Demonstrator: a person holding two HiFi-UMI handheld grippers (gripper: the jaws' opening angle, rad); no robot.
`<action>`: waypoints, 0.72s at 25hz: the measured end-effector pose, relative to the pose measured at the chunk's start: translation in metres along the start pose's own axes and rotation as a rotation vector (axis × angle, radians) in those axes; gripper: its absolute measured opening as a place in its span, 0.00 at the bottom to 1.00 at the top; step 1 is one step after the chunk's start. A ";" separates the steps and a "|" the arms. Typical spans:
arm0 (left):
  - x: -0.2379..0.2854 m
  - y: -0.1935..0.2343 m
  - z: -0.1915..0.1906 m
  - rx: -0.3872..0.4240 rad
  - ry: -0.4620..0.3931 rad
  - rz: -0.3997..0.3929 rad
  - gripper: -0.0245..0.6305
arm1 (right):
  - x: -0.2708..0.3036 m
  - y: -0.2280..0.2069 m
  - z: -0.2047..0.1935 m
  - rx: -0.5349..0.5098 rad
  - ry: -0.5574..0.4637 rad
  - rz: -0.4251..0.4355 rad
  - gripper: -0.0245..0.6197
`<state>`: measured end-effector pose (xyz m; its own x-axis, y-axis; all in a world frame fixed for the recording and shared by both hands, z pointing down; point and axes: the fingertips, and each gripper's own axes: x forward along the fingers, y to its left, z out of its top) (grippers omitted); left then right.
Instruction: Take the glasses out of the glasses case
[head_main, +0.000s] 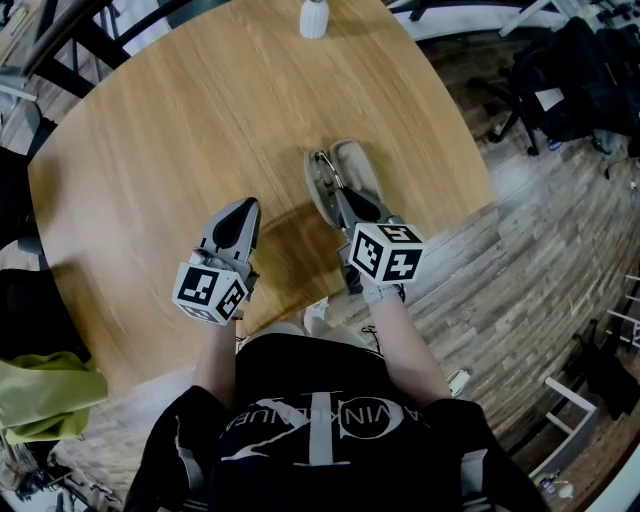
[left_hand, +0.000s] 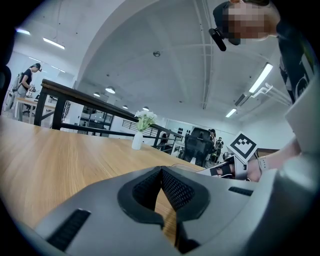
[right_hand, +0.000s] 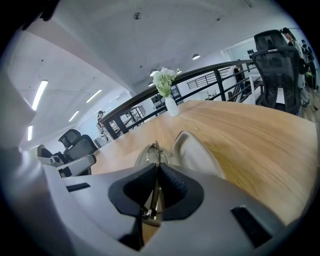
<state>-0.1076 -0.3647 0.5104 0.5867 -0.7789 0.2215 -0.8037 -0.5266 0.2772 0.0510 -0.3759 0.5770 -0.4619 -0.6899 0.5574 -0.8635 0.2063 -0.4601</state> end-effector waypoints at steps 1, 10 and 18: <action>-0.001 0.000 0.001 0.001 -0.002 0.000 0.06 | -0.001 0.000 0.001 0.003 -0.004 0.002 0.10; -0.010 -0.004 0.010 0.005 -0.025 0.003 0.06 | -0.015 0.010 0.009 -0.002 -0.037 0.021 0.10; -0.022 -0.012 0.017 0.019 -0.042 0.018 0.06 | -0.032 0.020 0.014 -0.023 -0.070 0.051 0.10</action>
<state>-0.1125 -0.3471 0.4863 0.5676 -0.8019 0.1866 -0.8162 -0.5184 0.2552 0.0515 -0.3592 0.5398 -0.4903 -0.7251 0.4836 -0.8443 0.2575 -0.4699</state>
